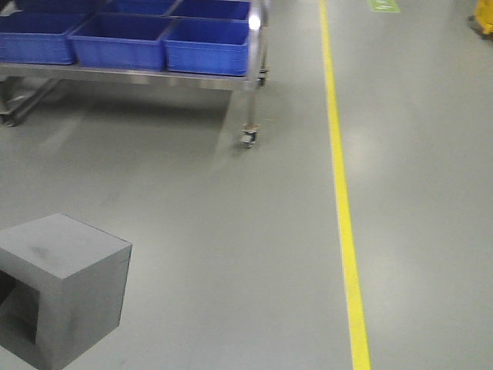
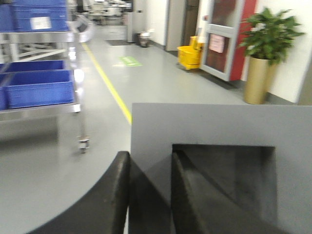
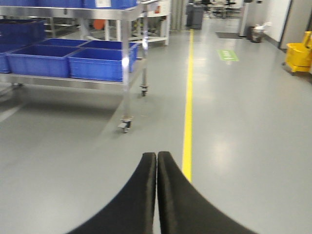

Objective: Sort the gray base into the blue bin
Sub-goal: 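Drive the base away from the table holding the block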

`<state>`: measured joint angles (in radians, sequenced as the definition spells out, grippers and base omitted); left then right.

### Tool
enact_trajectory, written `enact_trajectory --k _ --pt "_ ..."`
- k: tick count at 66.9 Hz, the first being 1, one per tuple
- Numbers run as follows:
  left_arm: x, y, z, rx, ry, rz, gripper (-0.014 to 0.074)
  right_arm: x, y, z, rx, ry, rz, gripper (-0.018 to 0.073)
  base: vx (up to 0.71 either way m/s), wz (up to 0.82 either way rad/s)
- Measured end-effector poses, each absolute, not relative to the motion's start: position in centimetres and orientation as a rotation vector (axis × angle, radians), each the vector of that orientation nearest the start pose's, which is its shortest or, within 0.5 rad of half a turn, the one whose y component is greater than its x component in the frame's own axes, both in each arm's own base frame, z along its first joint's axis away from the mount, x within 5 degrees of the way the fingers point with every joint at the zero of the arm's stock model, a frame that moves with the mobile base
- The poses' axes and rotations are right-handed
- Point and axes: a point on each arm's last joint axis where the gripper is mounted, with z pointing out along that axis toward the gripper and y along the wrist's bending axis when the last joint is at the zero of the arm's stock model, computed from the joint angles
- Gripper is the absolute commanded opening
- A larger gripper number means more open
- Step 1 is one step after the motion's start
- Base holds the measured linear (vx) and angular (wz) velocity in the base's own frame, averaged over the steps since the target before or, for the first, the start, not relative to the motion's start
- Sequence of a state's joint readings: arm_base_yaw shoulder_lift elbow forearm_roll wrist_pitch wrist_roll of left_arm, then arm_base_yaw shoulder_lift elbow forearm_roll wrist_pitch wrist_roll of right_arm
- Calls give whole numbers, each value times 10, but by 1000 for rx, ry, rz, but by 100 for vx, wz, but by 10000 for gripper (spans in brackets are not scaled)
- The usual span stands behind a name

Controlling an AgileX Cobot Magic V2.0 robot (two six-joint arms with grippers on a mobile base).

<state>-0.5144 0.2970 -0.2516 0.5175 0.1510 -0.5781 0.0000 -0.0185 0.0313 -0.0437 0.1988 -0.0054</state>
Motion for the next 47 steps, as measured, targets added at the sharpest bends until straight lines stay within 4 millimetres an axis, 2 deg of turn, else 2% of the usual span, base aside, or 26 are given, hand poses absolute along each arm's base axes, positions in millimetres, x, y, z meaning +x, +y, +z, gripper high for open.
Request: enact_trajectory --k 24,47 --pt "74 -34 267 317 1644 -378 -7 56 -1 186 -34 1695 -43 -5 27 -32" --pt "74 -34 267 317 1644 -378 -7 56 -1 186 -34 1695 -43 -5 34 -2"
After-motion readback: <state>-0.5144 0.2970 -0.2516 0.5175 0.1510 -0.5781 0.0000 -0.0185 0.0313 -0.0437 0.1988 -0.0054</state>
